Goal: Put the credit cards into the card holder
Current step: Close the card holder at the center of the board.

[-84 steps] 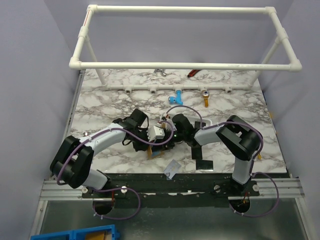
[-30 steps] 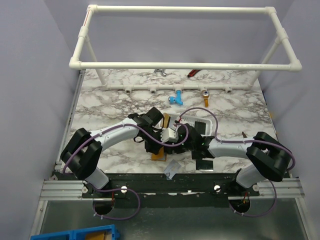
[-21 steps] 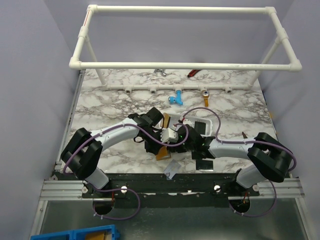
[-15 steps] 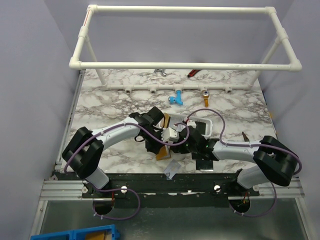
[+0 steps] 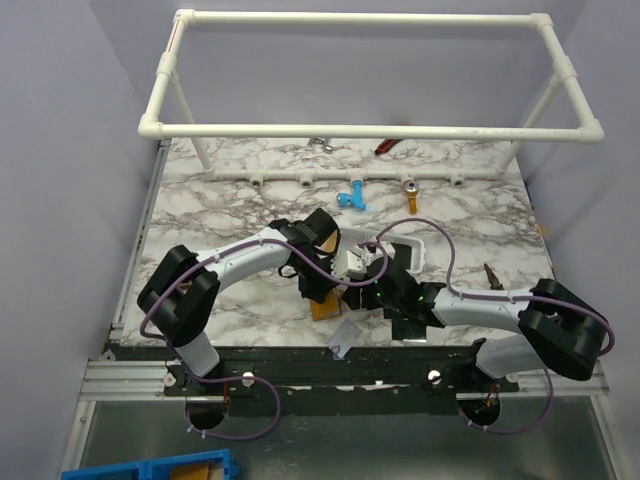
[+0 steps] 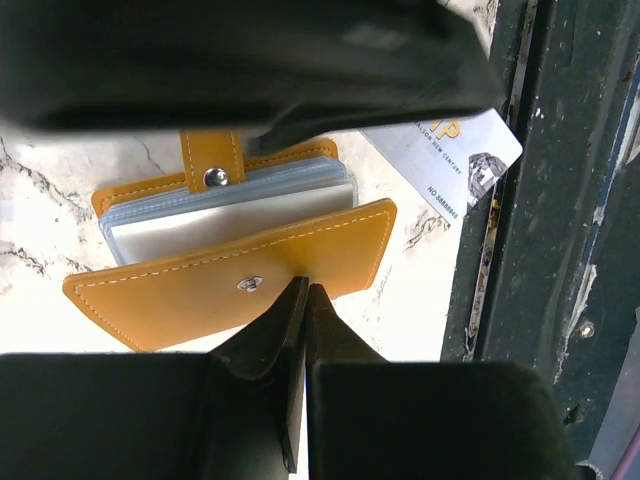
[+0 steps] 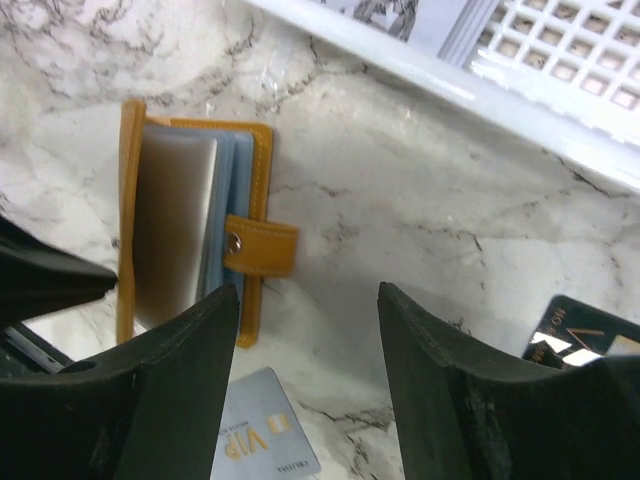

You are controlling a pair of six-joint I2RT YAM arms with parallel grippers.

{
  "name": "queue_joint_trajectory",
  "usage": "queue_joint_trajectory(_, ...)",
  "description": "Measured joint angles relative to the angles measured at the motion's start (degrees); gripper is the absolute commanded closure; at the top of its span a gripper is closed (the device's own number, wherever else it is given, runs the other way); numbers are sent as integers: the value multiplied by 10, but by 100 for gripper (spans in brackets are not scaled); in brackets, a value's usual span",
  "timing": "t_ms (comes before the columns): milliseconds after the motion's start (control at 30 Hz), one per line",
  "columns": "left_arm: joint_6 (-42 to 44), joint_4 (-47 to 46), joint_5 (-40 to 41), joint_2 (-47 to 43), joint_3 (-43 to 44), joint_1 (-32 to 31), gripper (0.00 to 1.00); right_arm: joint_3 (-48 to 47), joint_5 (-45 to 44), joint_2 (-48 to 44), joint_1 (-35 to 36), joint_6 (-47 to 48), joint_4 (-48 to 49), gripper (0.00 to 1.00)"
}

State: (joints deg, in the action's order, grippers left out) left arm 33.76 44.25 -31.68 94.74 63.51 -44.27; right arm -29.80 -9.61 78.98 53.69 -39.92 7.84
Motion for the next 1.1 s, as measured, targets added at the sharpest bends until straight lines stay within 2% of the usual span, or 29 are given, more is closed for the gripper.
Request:
queue_joint_trajectory(133, 5, 0, 2, 0, 0, 0, 97, 39, -1, -26, 10, 32, 24, 34)
queue_joint_trajectory(300, 14, 7, 2, -12, -3, 17, 97, 54, -23, -14, 48, 85, 73, 26)
queue_joint_trajectory(567, 35, 42, -9, -21, -3, 61, 97, 37, -165, 60, 105, 133, 137, 29)
queue_joint_trajectory(833, 44, 49, -7, 1, 6, 75, 97, 30, -313, 121, 181, 150, 195, 40)
queue_joint_trajectory(1000, 39, 37, -5, 44, 35, 66, 97, 14, -336, 136, 218, 179, 208, 59)
queue_joint_trajectory(1100, 38, 35, -4, 57, 48, 61, 97, 14, -353, 136, 221, 175, 210, 64)
